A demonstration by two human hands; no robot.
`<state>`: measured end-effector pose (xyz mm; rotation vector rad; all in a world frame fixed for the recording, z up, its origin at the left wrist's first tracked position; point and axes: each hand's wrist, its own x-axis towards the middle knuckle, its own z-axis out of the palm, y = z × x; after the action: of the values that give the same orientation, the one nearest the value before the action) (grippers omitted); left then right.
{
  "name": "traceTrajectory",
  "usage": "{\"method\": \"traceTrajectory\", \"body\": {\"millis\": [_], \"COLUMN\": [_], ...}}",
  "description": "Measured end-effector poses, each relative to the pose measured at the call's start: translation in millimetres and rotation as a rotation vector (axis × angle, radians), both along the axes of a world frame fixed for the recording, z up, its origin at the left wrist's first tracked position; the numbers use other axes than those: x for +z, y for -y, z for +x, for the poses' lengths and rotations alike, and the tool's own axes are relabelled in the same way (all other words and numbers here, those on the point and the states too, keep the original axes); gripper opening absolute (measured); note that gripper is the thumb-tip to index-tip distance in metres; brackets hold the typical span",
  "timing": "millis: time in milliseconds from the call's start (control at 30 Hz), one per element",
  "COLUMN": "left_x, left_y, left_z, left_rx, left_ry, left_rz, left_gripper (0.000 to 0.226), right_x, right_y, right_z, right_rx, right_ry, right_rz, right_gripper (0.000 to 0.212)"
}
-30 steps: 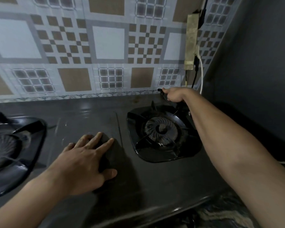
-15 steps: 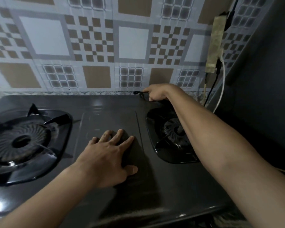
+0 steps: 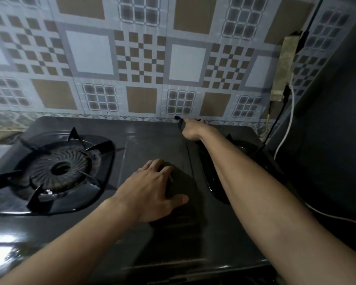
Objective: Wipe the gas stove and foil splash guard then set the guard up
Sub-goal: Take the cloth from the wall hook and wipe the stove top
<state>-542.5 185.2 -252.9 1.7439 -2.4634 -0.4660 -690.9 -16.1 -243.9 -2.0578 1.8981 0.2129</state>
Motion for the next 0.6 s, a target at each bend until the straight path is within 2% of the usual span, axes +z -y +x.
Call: {"method": "traceTrajectory", "body": {"millis": [100,267,400,600], "left_x": [-1.1,-4.2,-4.5,5.9], "left_y": [2.1,0.5,1.1,-5.6], "left_z": [7.8,8.6,11.5,44.5], "left_rx": [-0.009,-0.005,-0.013,0.010], "left_ry": [0.033,0.072,0.067,-0.015], "left_rz": [-0.069,-0.070,-0.083,-0.158], "left_gripper": [0.075,0.077,0.075,0.050], "right_x": [2.7,1.0,-1.6,19.2], "right_y": [-9.4,-28.0,-42.9,-66.3], "right_z": [13.4,29.5,38.8,39.5], "right_rx": [-0.014,0.073,0.064,0.040], "right_ry": [0.027,0.122,0.155,0.232], "right_rz": [0.002,-0.020,-0.053,-0.158], "right_gripper": [0.064,0.068,0.075,0.059]}}
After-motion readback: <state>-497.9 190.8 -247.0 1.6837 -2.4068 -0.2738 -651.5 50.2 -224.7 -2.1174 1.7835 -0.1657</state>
